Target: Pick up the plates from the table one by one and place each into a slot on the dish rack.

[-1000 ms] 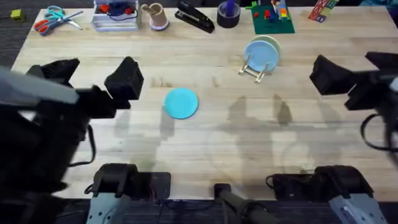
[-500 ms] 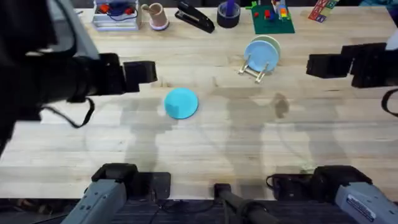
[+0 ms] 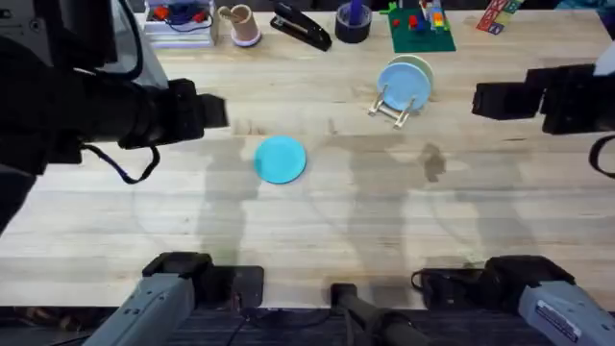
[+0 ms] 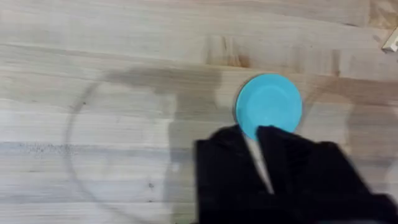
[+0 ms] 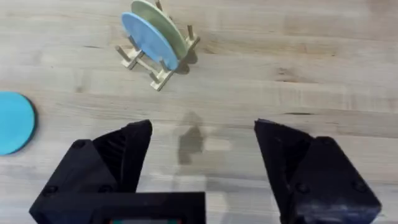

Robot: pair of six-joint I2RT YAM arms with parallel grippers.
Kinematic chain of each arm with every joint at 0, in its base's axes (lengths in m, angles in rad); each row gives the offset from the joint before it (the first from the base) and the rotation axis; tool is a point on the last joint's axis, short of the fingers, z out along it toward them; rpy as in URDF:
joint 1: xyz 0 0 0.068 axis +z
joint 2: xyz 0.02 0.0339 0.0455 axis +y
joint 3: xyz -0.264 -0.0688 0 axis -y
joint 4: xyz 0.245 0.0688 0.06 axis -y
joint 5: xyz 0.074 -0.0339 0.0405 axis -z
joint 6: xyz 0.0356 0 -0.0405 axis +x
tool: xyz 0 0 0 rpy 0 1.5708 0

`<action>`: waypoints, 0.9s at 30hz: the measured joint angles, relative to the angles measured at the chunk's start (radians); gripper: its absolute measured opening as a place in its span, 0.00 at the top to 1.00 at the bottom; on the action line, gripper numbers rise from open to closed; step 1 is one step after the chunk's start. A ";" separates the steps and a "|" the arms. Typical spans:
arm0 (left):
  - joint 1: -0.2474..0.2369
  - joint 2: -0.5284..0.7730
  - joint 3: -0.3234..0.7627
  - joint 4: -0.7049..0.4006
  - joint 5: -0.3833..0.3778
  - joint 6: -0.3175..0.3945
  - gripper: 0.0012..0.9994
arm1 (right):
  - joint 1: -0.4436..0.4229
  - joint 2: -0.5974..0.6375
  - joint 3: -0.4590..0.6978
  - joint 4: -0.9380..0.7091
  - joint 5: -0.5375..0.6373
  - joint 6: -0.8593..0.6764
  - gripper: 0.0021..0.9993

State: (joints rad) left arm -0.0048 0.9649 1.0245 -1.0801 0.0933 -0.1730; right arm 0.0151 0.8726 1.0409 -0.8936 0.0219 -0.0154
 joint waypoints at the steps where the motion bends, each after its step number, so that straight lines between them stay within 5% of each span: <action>1: 0.000 0.000 0.001 -0.006 0.000 0.000 0.84 | 0.000 0.000 0.000 0.000 0.000 0.000 0.00; 3: 0.000 0.000 0.002 -0.030 0.001 0.001 0.95 | 0.000 0.000 0.000 0.000 0.000 0.000 0.00; 11: 0.022 0.000 0.002 -0.064 0.175 0.088 0.96 | 0.000 0.000 0.000 -0.035 0.000 0.009 0.00; 22: 0.246 0.042 -0.109 -0.049 0.540 0.331 0.96 | 0.000 0.000 0.002 -0.040 0.000 0.009 0.00; 27: 0.280 0.151 -0.132 -0.041 0.660 0.450 0.96 | 0.000 0.000 0.002 -0.041 0.000 0.009 0.00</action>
State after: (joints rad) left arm 0.2750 1.1164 0.8924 -1.1207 0.7529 0.2768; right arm 0.0151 0.8722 1.0428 -0.9348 0.0219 -0.0067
